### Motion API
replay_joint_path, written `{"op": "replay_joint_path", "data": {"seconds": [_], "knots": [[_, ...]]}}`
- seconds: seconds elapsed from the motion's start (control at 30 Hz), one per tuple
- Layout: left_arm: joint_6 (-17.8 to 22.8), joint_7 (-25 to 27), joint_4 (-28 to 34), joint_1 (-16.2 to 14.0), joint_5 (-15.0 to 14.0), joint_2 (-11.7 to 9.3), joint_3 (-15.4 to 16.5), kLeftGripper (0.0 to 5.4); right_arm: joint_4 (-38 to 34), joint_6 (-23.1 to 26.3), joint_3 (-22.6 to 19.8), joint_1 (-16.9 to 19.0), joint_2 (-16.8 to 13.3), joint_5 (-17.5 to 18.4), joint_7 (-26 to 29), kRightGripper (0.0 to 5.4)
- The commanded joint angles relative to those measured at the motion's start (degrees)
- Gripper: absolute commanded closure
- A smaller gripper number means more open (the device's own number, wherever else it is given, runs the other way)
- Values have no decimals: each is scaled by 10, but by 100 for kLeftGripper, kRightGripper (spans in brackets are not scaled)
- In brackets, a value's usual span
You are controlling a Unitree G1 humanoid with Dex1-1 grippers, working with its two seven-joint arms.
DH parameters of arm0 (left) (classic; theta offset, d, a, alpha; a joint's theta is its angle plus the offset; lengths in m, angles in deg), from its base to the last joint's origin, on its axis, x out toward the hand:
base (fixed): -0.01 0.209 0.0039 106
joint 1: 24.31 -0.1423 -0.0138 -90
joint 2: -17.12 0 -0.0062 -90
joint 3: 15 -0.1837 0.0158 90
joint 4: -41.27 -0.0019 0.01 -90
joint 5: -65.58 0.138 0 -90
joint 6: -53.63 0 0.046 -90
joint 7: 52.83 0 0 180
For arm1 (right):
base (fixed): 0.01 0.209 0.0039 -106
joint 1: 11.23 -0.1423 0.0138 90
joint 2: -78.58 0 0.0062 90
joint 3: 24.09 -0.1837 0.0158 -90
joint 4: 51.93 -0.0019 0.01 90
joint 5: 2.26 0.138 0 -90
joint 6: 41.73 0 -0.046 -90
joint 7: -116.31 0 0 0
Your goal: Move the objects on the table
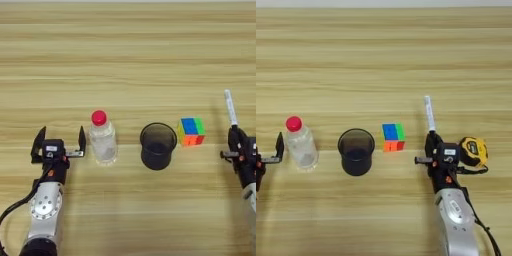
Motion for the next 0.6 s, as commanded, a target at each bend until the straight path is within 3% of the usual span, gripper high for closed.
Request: {"op": "replay_joint_path", "data": {"seconds": [0.03, 0.4, 0.6], "knots": [[0, -5, 0, 0, 5, 4, -3, 0, -36, 26, 1, 11, -4, 10, 7, 470], [0, -12, 5, -1, 8, 8, -6, 0, -143, 106, -5, 31, -59, 52, 74, 470], [1, -16, 8, -2, 10, 9, -9, 0, -208, 177, 0, 30, -121, 75, 138, 470]]}}
